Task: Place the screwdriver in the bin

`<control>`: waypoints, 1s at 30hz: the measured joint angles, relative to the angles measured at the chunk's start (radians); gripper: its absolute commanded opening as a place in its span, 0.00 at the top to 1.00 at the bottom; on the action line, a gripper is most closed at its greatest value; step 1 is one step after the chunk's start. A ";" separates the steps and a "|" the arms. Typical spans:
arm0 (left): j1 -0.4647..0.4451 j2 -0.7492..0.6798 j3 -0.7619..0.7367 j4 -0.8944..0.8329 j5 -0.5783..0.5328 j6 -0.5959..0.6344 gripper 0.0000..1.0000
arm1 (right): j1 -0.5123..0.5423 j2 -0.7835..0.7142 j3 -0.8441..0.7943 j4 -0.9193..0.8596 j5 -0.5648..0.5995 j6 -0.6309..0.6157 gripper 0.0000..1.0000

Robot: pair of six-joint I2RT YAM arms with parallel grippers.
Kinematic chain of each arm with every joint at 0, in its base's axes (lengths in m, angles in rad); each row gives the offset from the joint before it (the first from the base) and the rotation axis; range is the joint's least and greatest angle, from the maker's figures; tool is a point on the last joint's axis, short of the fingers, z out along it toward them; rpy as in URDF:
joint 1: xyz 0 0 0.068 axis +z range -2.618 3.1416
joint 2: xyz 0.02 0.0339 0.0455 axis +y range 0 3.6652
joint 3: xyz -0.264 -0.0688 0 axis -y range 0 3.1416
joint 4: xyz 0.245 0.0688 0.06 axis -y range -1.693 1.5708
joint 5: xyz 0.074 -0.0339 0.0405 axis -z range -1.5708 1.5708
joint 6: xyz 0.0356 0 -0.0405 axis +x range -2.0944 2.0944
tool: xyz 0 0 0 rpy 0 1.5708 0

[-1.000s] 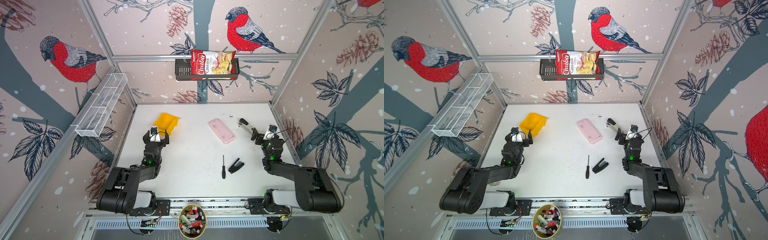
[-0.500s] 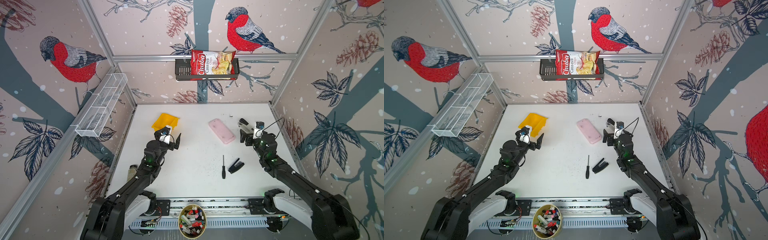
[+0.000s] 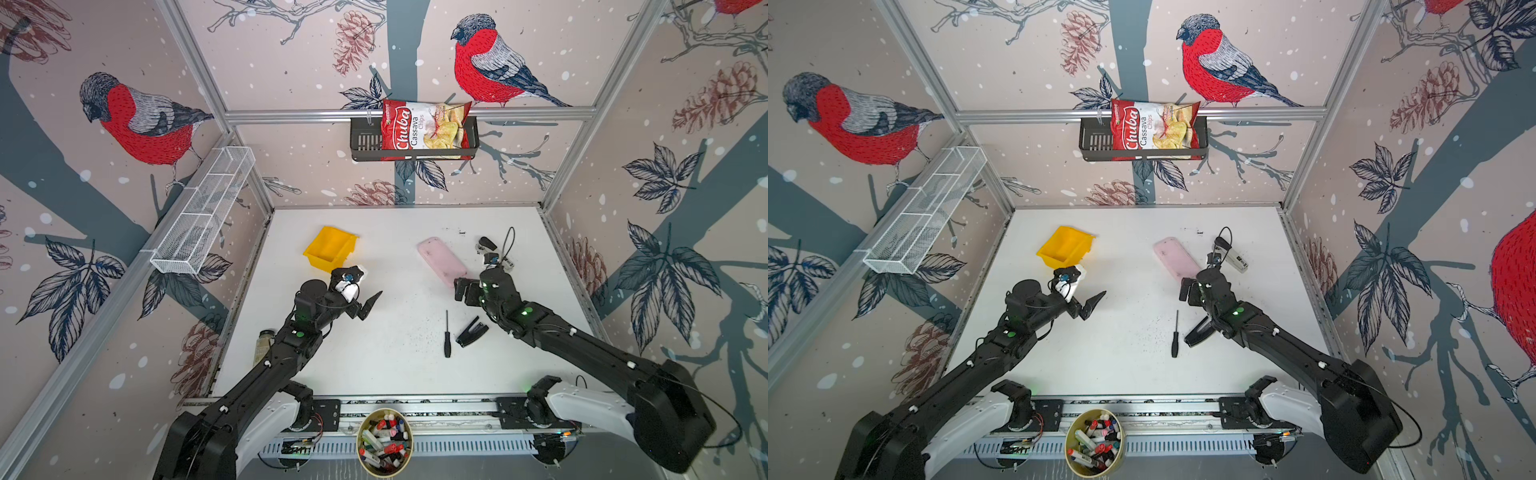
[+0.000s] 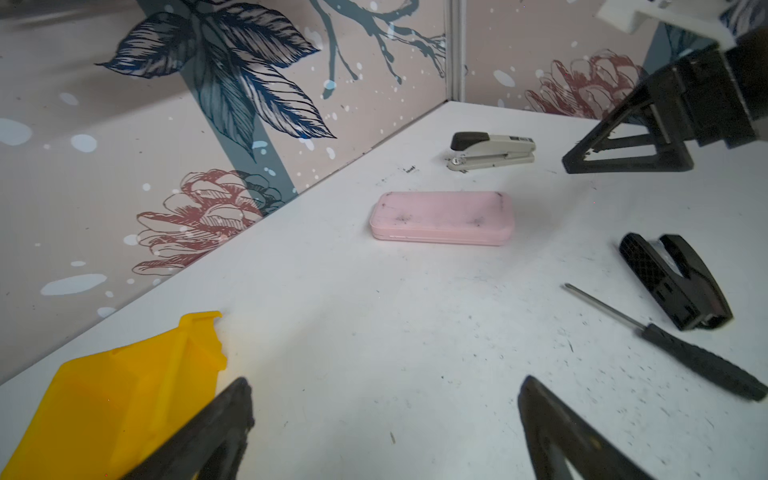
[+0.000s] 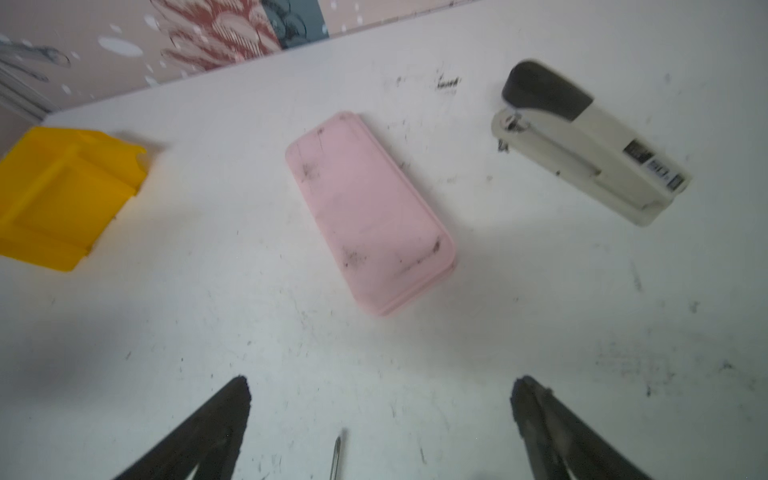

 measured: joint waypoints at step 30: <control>-0.125 0.101 -0.007 -0.091 0.037 0.096 0.02 | 0.064 0.624 0.438 -0.526 -0.187 0.092 0.63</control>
